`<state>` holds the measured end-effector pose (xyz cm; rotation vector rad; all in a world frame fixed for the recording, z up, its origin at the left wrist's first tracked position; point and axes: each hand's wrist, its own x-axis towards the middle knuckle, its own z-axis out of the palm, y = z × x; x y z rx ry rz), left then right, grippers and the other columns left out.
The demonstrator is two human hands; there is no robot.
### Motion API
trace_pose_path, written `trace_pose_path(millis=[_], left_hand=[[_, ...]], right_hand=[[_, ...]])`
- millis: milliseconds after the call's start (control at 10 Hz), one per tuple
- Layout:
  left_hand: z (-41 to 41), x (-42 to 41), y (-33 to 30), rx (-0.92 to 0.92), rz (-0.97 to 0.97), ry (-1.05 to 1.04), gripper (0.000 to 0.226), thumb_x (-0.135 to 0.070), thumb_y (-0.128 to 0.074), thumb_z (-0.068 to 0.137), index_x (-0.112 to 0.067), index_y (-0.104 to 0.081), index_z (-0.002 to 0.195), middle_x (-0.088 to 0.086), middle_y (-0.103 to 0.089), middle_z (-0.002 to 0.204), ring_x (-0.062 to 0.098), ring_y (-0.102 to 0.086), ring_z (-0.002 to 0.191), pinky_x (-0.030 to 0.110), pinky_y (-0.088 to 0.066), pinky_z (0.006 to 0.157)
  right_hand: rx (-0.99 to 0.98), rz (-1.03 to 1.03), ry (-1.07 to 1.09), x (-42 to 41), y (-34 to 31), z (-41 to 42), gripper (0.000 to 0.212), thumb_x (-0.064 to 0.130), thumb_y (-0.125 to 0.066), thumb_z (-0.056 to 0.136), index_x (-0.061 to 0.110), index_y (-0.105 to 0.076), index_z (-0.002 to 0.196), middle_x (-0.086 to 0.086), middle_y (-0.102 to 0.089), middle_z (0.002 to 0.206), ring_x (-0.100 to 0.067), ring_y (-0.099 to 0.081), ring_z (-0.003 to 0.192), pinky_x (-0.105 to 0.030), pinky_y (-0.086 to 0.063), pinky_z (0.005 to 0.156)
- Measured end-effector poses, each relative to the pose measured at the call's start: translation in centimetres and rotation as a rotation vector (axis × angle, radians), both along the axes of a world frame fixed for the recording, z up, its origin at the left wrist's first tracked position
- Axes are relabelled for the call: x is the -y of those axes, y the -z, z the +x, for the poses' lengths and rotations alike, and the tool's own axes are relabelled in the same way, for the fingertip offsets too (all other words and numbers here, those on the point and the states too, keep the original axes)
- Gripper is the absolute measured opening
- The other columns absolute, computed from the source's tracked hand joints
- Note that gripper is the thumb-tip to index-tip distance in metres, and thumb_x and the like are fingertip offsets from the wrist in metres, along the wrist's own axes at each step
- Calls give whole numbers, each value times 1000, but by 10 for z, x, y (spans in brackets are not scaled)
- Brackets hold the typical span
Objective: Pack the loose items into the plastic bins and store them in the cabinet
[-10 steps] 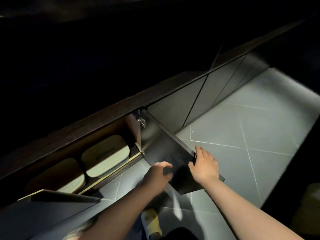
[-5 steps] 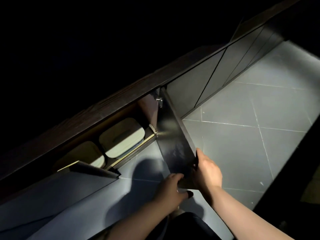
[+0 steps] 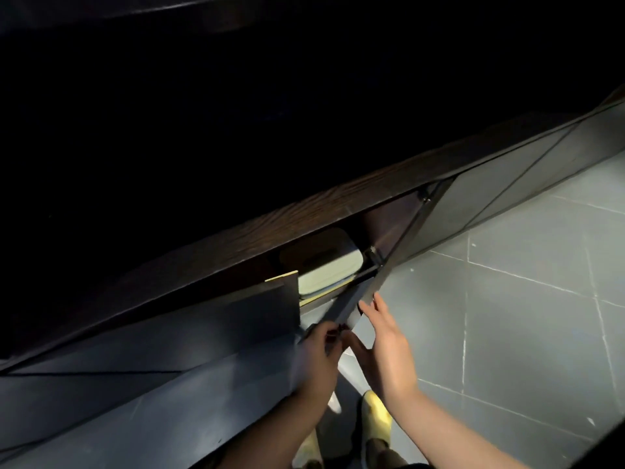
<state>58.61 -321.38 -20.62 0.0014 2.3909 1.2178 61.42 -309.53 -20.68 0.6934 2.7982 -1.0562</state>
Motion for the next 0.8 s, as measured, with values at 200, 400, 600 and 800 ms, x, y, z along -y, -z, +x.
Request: trace_pose_path(millis=[200, 400, 600, 800], left_hand=[[-45, 29, 13, -81, -194, -28, 21, -35, -51, 94, -31, -58, 112, -3, -69, 104, 18, -65, 95, 30, -51, 73], [-77, 42, 14, -108, -256, -92, 19, -40, -46, 94, -28, -60, 98, 3, -69, 94, 27, -64, 83, 28, -42, 61], [-89, 49, 10, -109, -224, -126, 24, -43, -48, 93, -26, -63, 99, -2, -69, 96, 21, -64, 89, 29, -45, 67], [-53, 36, 1, -74, -103, -63, 27, -42, -45, 95, -22, -63, 93, 3, -64, 87, 24, -62, 85, 30, -43, 68]], right_hand=[[-59, -2, 82, 31, 1, -51, 60, 45, -73, 78, 28, -55, 133, 4, -32, 154, -20, -46, 131, -31, -41, 100], [-74, -36, 174, 58, 0, -92, 60, 43, -70, 80, 25, -54, 134, 5, -27, 156, -16, -44, 132, -29, -39, 99], [-62, -21, 63, 64, -4, -112, 58, 37, -64, 86, 22, -47, 140, -1, -20, 159, -19, -40, 135, -29, -37, 100], [-20, 0, -76, 23, -24, -79, 59, 41, -54, 93, 36, -30, 147, 11, -20, 158, -14, -45, 131, -32, -43, 100]])
